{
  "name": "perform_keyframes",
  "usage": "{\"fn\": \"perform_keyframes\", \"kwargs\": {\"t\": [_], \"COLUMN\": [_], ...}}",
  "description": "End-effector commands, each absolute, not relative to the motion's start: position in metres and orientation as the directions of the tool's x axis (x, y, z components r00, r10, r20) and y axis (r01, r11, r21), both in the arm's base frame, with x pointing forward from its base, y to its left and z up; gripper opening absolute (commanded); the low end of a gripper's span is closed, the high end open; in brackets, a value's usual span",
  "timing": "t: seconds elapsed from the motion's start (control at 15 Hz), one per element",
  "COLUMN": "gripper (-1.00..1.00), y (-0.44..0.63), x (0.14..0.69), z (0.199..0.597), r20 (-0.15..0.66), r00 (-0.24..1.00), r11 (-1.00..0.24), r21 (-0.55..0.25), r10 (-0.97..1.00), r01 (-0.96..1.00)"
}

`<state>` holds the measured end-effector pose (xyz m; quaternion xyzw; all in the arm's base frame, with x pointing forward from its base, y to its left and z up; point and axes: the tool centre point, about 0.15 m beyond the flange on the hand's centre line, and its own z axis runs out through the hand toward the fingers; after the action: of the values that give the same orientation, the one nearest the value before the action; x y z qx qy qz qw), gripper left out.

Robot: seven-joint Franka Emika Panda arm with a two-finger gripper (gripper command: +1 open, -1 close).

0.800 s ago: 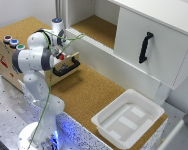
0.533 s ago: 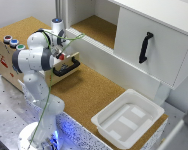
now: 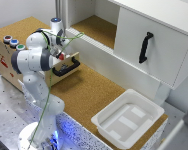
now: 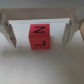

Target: Put the pink object inside the left cabinet

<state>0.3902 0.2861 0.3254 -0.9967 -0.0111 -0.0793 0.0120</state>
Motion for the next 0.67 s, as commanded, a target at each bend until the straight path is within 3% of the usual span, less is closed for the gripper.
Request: {"fn": "perform_keyframes", "kwargs": {"t": [0.0, 0.07, 0.6], "gripper": [1.00, -1.00, -1.00], "y": [0.283, 0.281, 0.286], "x": [0.409, 0.415, 0.421], "z": [0.306, 0.306, 0.313], "r20": [0.180, 0.192, 0.189], "r00": [0.983, 0.981, 0.982], "r11": [-0.998, -0.999, -1.000], "r21": [0.055, 0.053, -0.015], "r10": [0.027, 0.019, 0.005], "r01": [0.017, 0.009, 0.008]}}
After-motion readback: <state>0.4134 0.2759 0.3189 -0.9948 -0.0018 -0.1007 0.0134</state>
